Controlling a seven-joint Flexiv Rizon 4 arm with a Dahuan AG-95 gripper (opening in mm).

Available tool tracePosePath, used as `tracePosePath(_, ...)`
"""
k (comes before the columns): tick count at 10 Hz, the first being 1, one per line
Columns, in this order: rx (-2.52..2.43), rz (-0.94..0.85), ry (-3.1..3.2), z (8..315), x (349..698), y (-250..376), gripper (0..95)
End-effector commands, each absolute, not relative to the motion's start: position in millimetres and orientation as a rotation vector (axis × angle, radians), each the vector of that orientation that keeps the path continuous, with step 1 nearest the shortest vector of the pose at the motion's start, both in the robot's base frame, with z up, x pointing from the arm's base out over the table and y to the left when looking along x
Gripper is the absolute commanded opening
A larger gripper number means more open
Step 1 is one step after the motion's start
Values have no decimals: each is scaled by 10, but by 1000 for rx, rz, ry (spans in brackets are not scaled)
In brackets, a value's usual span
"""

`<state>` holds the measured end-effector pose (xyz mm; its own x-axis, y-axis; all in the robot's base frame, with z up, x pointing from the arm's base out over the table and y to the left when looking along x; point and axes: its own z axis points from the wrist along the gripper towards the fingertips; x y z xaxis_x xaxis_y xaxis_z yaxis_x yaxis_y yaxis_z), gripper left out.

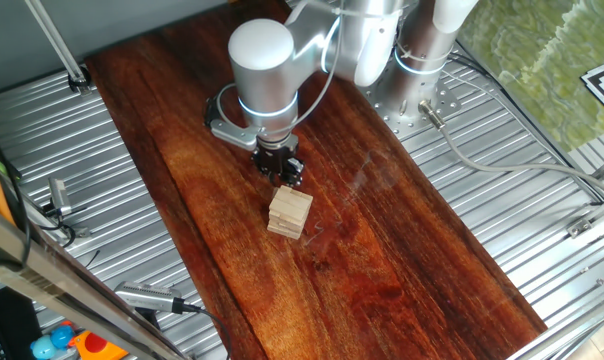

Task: Play Jenga

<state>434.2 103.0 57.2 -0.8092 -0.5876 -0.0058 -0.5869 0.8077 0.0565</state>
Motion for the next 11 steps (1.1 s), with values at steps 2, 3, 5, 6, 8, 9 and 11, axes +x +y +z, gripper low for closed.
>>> tracePosePath(2,965,-88,-2973,585,4371,1032,380)
tracePosePath(3,966,-89,-2973,585,4371,1032,380)
tracePosePath(5,968,-88,-2973,582,4371,1032,380)
tracePosePath(6,966,-85,-2973,580,4372,1032,380)
tracePosePath(8,970,-85,-2977,567,4381,1032,380)
tracePosePath(9,969,-85,-2978,565,4388,1032,380)
tracePosePath(11,970,-83,-2978,560,4408,1031,380)
